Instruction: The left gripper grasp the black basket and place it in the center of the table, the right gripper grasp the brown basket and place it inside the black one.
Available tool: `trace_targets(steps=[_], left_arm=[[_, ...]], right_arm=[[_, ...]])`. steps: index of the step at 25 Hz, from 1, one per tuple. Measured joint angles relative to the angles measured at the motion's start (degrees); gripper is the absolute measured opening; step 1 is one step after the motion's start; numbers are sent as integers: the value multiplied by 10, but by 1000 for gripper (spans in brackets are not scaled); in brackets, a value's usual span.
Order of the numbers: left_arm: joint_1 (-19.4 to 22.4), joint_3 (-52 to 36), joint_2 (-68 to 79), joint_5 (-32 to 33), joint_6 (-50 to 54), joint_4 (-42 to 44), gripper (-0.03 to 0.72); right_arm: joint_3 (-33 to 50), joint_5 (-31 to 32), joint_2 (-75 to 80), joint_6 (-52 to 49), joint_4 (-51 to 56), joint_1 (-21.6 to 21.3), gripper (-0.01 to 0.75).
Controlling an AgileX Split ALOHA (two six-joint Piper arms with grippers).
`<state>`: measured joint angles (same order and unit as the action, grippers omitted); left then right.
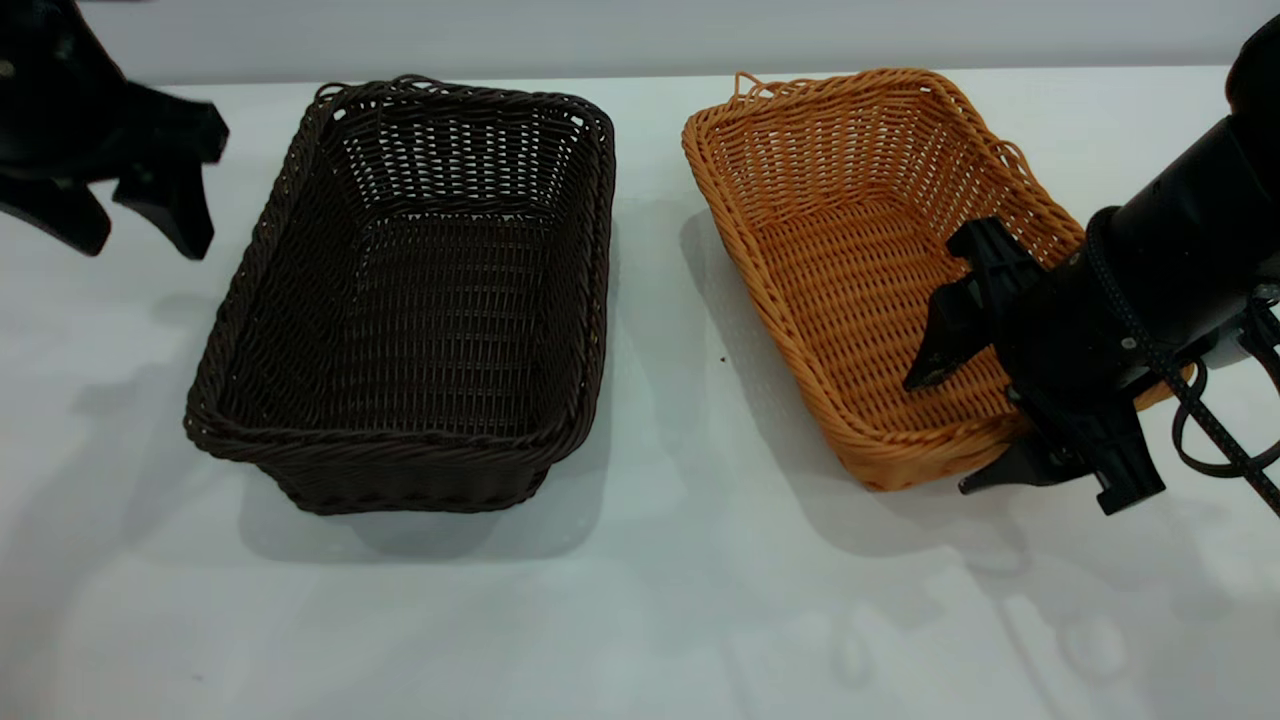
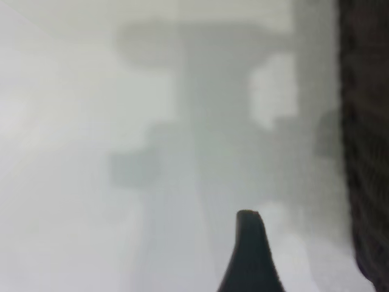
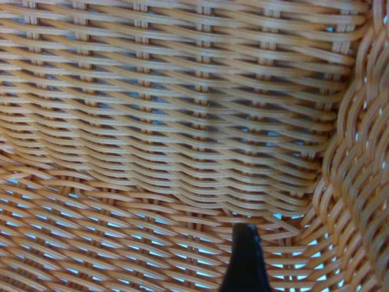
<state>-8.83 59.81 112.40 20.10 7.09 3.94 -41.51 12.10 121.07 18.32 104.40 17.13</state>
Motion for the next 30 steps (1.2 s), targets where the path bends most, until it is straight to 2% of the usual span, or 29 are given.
trace_targets(steps=[8, 21, 23, 25, 28, 29, 30], left_arm=[[-45, 45, 35, -17, 24, -3, 489], [-51, 100, 146, -48, 26, -8, 473], [-51, 106, 159, -51, 26, -8, 427], [-51, 108, 168, -53, 26, -8, 331], [-51, 111, 178, -53, 26, -8, 153], [-51, 111, 178, -56, 29, -15, 104], [-51, 113, 178, -59, 21, -14, 86]], right_arm=[[0, 3, 0, 8, 0, 0, 492], [0, 3, 1, 15, 0, 0, 482], [0, 3, 1, 16, 0, 0, 443], [0, 2, 1, 17, 0, 0, 377], [0, 1, 1, 17, 0, 0, 224], [0, 2, 1, 17, 0, 0, 163], [-1, 3, 1, 17, 1, 0, 107]])
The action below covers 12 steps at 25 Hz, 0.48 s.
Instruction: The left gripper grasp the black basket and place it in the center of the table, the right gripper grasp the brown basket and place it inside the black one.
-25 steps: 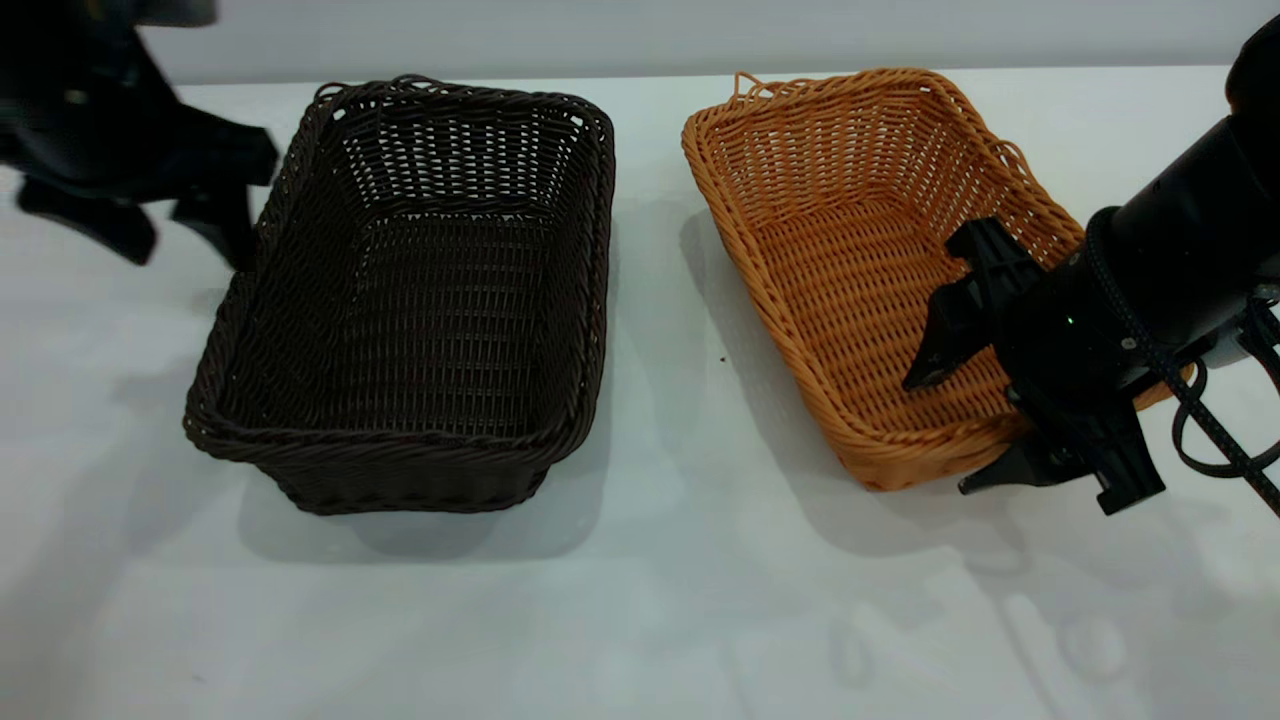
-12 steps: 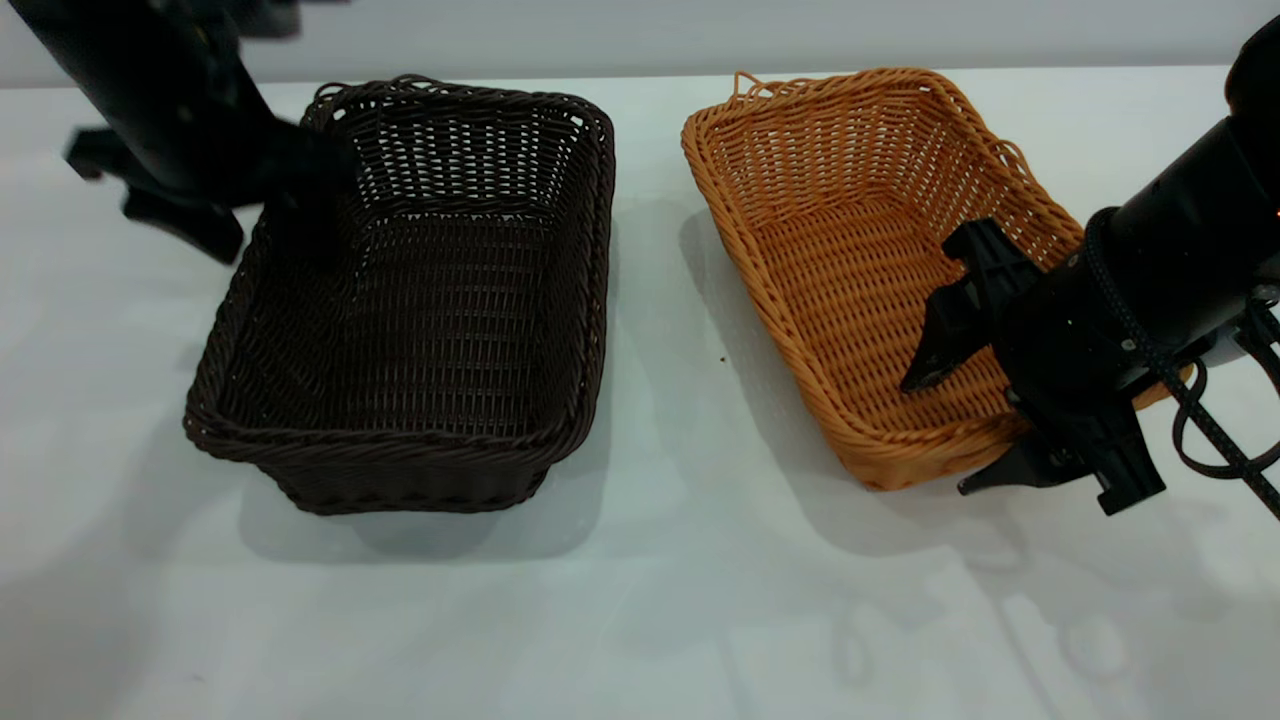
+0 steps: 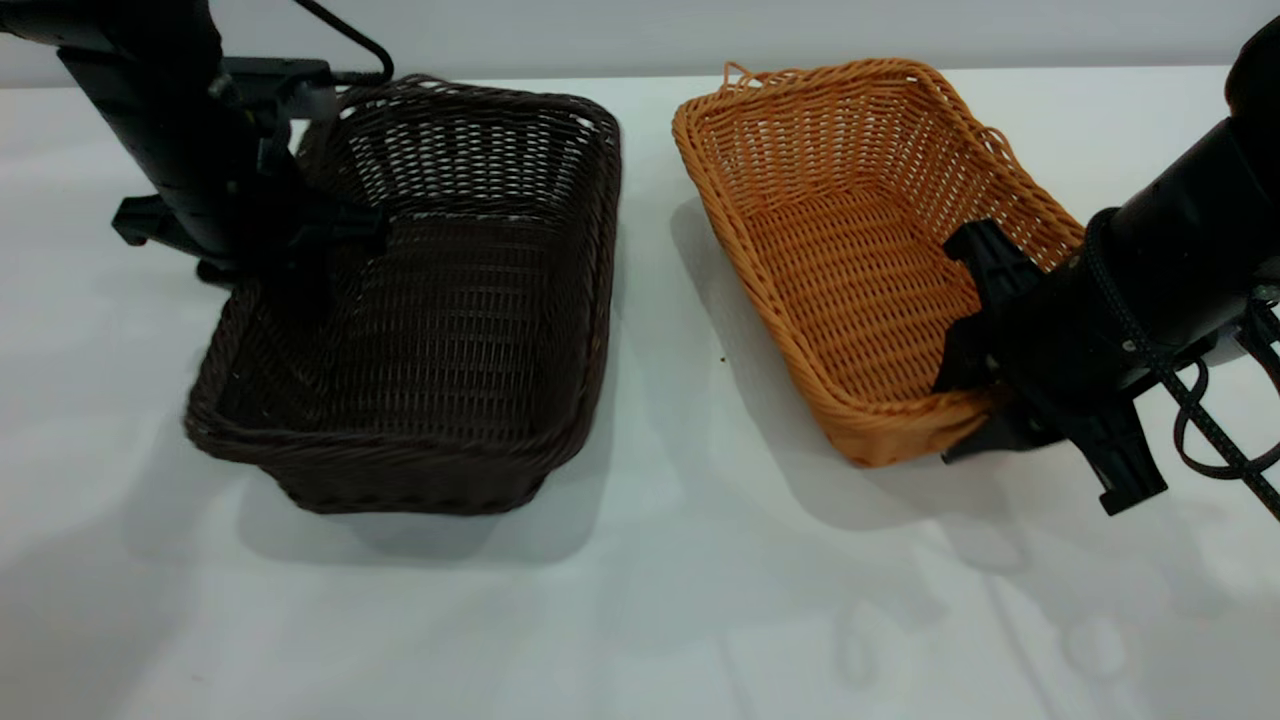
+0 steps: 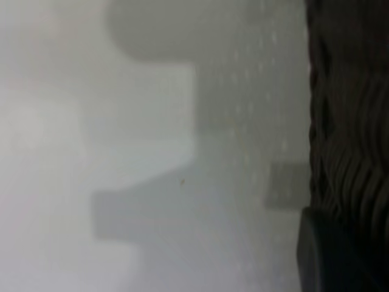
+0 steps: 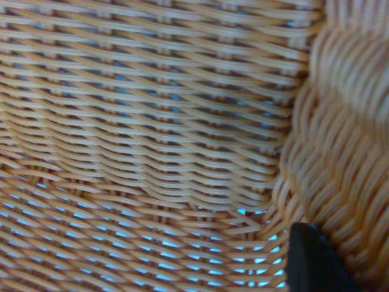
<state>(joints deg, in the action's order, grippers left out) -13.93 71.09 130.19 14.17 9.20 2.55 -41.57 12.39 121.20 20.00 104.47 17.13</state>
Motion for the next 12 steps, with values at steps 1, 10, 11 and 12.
trace_targets(steps=[1, 10, 11, 12], left_arm=[[0, 1, -1, -1, -11, 2, 84], [-4, 1, -6, -55, -186, 78, 83], [-6, 1, -6, -71, -211, 91, 83], [-11, 1, -6, -85, -242, 102, 83]], right_arm=[[0, 1, 0, -3, 5, -1, 80], [-77, 23, -50, 67, -39, -79, 65], [-95, 37, -56, 67, -57, -94, 65], [-111, 57, -59, 64, -77, -108, 65]])
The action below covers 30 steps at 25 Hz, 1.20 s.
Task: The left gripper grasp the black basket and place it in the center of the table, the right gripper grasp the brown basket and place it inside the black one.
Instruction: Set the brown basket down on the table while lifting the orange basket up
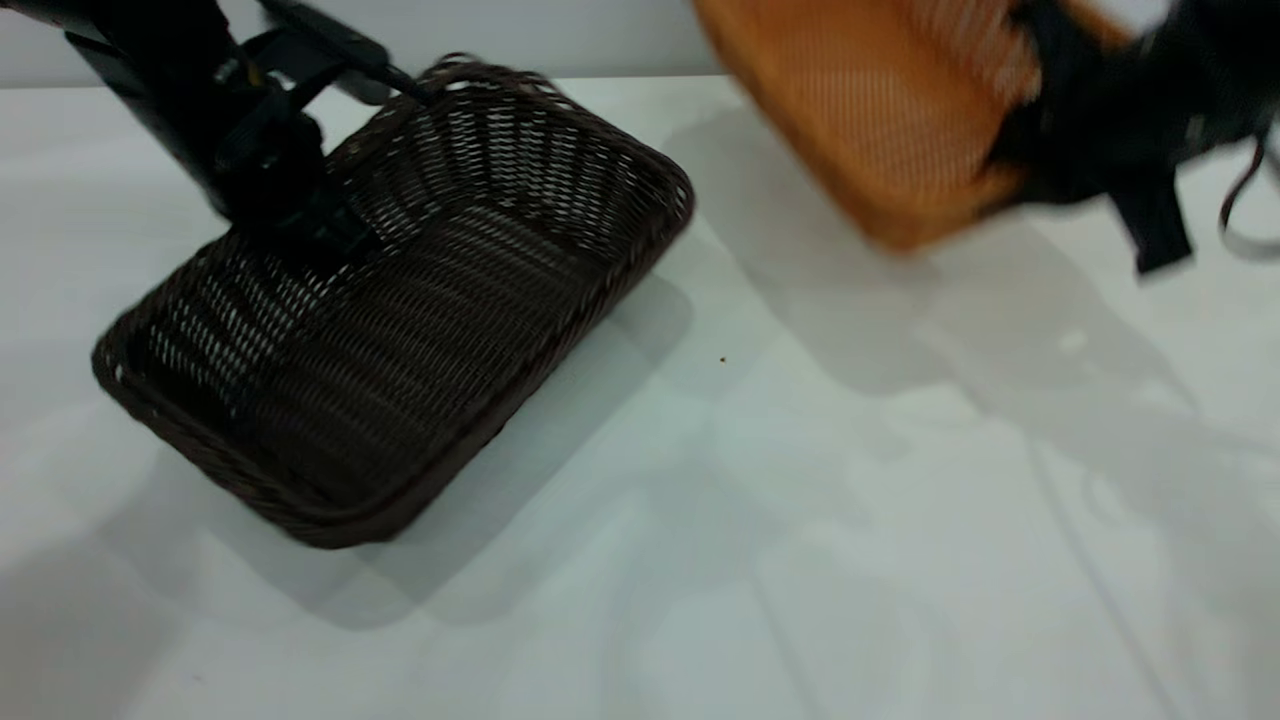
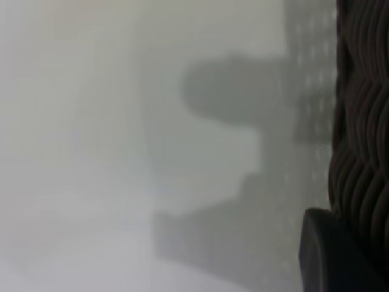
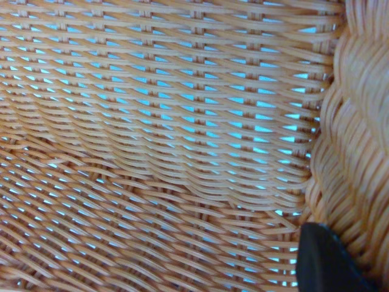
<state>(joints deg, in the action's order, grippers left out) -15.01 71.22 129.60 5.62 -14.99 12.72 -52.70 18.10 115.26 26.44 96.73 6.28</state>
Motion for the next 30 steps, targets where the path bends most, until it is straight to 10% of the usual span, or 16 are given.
trace_targets(steps=[10, 25, 30], left_arm=[[-91, 27, 46, -109, -134, 174, 83], [-129, 84, 86, -162, -126, 314, 94], [-129, 84, 86, -170, -91, 323, 225]], right_arm=[[-108, 149, -1, -93, -256, -69, 64], [-115, 169, -1, -97, -278, -76, 64], [-123, 176, -1, -98, -268, -98, 65]])
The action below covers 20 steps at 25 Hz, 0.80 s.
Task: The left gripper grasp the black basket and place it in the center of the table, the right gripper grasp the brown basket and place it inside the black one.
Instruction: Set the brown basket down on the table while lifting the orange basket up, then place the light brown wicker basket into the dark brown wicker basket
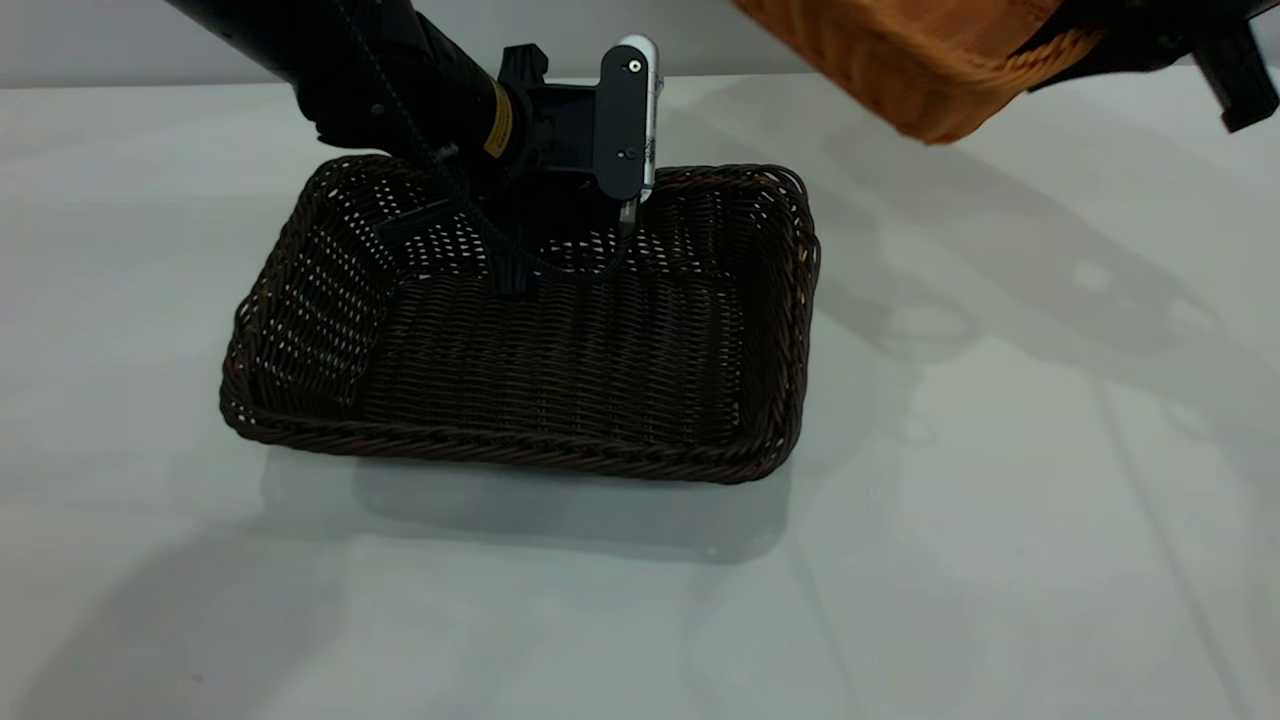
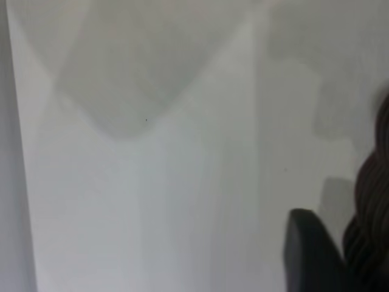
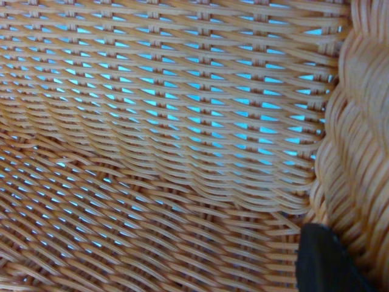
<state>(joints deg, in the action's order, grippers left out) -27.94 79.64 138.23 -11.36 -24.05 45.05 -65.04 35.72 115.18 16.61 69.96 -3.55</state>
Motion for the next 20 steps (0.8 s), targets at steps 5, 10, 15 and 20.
trace_targets(steps=[5, 10, 15, 20], left_arm=[[0, -1, 2, -30, 35, -6, 410], [-2, -9, -22, -31, 53, -9, 463], [-2, -47, -104, 7, 74, -9, 466], [-2, -63, -224, 134, 91, -12, 466]], right_arm=[[-7, 13, 0, 0, 2, -5, 66], [-14, 26, 0, 2, -2, -22, 66], [-57, 48, 0, 2, -6, -68, 66], [-89, 77, 0, -17, -56, -77, 66]])
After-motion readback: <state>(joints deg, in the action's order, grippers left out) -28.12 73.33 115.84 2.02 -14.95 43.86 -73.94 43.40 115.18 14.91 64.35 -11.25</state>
